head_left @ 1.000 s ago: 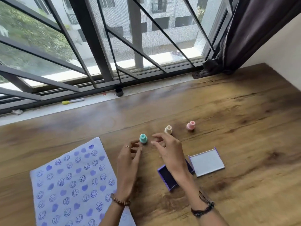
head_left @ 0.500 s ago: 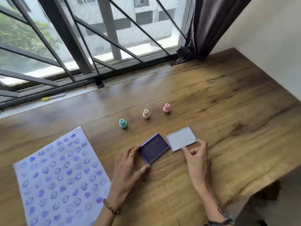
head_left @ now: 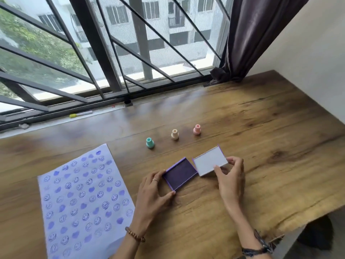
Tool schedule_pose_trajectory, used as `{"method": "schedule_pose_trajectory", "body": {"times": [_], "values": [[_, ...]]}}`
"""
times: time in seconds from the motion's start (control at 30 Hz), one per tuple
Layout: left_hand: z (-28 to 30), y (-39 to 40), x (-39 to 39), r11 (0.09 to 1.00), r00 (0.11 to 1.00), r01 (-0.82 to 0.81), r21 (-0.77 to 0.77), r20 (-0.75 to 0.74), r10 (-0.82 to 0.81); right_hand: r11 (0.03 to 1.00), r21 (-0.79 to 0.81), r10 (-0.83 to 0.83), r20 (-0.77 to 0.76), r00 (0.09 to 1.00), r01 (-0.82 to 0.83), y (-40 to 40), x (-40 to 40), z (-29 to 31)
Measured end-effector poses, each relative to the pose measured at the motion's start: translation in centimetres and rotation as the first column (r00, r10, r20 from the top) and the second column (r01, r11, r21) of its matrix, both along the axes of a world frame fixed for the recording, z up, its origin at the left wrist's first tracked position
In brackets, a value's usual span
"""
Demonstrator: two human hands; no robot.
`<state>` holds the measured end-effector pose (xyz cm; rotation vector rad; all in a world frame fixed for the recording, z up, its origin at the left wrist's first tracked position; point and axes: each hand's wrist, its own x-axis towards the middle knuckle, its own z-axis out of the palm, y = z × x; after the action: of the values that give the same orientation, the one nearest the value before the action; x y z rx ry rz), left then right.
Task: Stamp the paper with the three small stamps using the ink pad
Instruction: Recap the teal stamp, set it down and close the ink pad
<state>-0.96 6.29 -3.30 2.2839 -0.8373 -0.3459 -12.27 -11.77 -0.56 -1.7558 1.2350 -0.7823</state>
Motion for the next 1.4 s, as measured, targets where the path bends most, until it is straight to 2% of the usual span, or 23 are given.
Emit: {"method": "schedule_pose_trajectory", "body": {"times": [0.07,0.1,0.2,0.3,0.4,0.47,0.5,0.6,0.67,0.77,0.9,1.03,1.2,1.4], "values": [[-0.1,0.0,0.0,1.0,1.0,-0.01,-0.008,-0.003,0.009,0.99,-0.091,0.116,0.07,0.991,-0.11,1.0,0.1,1.0],[-0.2,0.0,0.0,1.0,1.0,-0.016,-0.015,-0.006,0.016,0.965,-0.19,0.194,0.051,0.98,-0.182,1.7,0.1,1.3],[-0.2,0.1,0.0,0.998,0.999,-0.025,-0.049,-0.03,0.024,0.786,-0.436,0.426,-0.131,0.895,-0.438,4.0,0.1,1.2],[-0.3,0.3,0.4,0.998,0.999,-0.016,-0.066,-0.04,0.013,0.591,-0.499,0.52,-0.365,0.772,-0.634,5.7,-0.1,-0.4],[-0.3,0.6,0.9,0.993,0.998,-0.015,-0.115,-0.068,0.007,0.533,-0.482,0.543,-0.435,0.718,-0.695,6.1,-0.4,-1.5],[-0.1,0.6,1.0,0.989,0.996,-0.011,-0.145,-0.09,-0.002,0.538,-0.473,0.552,-0.428,0.716,-0.698,6.1,-0.5,-1.8],[0.0,0.6,1.0,0.988,0.996,-0.012,-0.154,-0.093,-0.003,0.572,-0.452,0.551,-0.407,0.729,-0.684,6.0,-0.4,-1.8],[0.0,0.7,1.0,0.983,0.994,-0.037,-0.178,-0.104,0.019,0.773,-0.287,0.473,-0.333,0.816,-0.565,6.0,0.2,-1.2],[-0.2,0.8,1.1,0.976,0.987,-0.079,-0.201,-0.152,0.048,0.827,-0.203,0.426,-0.383,0.82,-0.525,6.0,1.0,-1.2],[-0.3,1.0,1.3,0.962,0.966,-0.136,-0.238,-0.246,0.076,0.827,-0.139,0.446,-0.429,0.785,-0.545,6.1,1.7,-1.0],[-0.2,0.9,1.4,0.96,0.962,-0.152,-0.237,-0.26,0.088,0.827,-0.137,0.443,-0.438,0.782,-0.545,6.2,1.8,-1.2],[-0.2,0.8,1.5,0.956,0.957,-0.158,-0.247,-0.277,0.087,0.803,-0.104,0.46,-0.519,0.721,-0.587,6.4,1.9,-1.2],[-0.3,0.8,1.6,0.955,0.955,-0.165,-0.247,-0.283,0.092,0.818,-0.15,0.435,-0.471,0.767,-0.555,6.6,1.6,-1.0],[-0.2,0.7,1.5,0.952,0.958,-0.161,-0.261,-0.273,0.087,0.82,-0.139,0.433,-0.484,0.76,-0.556,7.0,1.0,-1.5]]}}
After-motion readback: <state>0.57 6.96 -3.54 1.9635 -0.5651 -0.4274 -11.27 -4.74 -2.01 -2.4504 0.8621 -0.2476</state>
